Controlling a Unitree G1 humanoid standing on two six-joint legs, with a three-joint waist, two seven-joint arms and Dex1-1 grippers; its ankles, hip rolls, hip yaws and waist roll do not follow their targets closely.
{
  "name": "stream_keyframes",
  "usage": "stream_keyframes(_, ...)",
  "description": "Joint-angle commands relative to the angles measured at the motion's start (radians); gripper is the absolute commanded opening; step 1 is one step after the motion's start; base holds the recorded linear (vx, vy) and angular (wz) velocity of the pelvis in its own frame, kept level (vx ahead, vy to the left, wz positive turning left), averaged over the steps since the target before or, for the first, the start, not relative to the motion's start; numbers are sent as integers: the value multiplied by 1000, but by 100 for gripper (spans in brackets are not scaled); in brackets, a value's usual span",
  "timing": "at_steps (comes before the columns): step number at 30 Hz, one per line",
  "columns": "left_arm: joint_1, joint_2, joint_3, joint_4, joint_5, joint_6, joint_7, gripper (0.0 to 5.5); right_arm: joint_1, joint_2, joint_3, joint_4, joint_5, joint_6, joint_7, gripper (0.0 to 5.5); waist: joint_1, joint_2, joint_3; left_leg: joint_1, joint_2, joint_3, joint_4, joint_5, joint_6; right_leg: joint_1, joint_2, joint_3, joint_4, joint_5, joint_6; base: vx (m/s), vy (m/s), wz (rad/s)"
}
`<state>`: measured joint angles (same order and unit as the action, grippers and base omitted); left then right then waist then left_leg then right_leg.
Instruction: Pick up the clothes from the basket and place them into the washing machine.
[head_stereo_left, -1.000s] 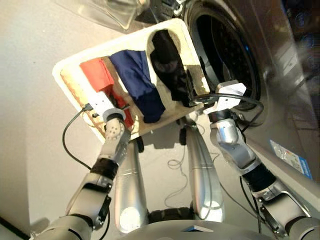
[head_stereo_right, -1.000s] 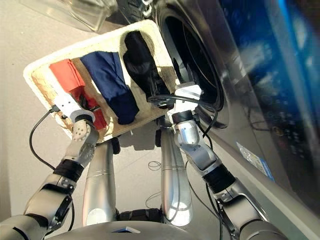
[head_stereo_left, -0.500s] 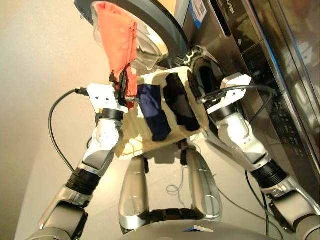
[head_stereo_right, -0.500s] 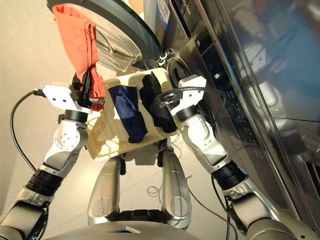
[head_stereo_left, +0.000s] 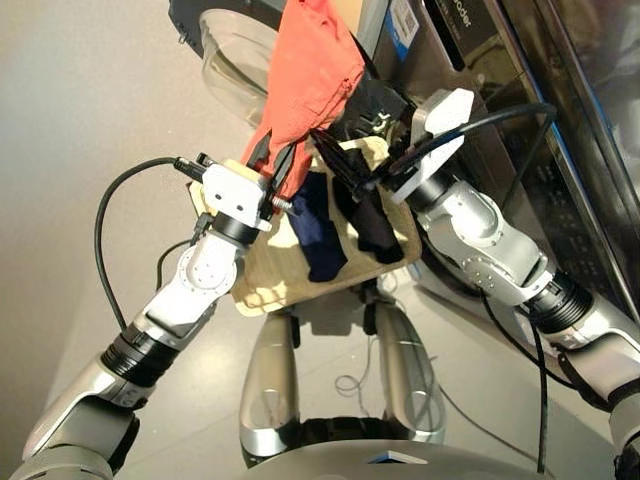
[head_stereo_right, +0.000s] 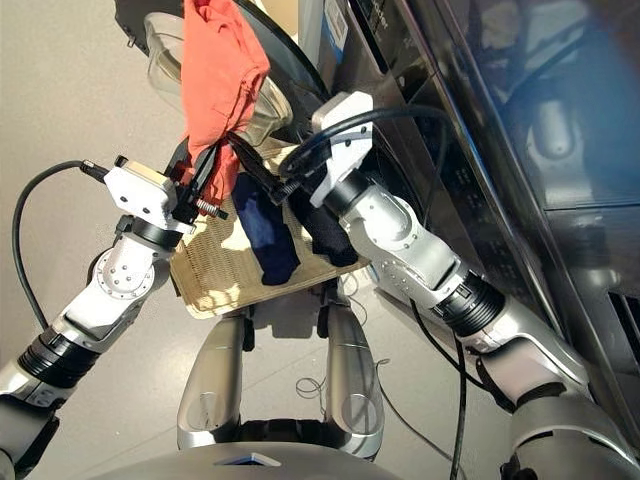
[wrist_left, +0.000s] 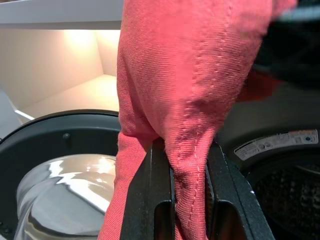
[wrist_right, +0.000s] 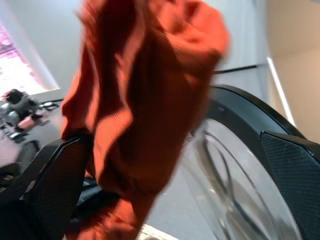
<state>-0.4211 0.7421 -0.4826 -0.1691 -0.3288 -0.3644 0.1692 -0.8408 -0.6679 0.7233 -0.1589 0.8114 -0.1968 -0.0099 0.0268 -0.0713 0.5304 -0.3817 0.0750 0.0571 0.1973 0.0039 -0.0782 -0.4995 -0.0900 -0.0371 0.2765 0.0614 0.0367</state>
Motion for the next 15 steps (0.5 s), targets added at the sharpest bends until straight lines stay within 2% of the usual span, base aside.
stream_keyframes(1, -16, 27, -20, -148, 61, -58, 7, 0, -136, -78, 37, -125, 40, -44, 21, 550, -6, 17, -70, -7, -34, -9, 8, 15, 6, 42, -1, 53, 15, -58, 81, 0, 0, 0)
stream_keyframes(9, -88, 60, -73, -148, 106, -60, 30, 0, -209, -19, 79, -95, 28, -45, 14, 550, -3, 22, -61, -22, -35, -13, 25, 13, 6, 37, -2, 52, 20, -59, 79, 0, 0, 0)
stream_keyframes(15, -103, 60, -83, -148, 113, -58, 44, 0, -222, 20, 89, -62, 20, -49, -1, 550, 1, 25, -57, -31, -36, -18, 30, 14, 6, 33, -4, 53, 22, -60, 76, 0, 0, 0)
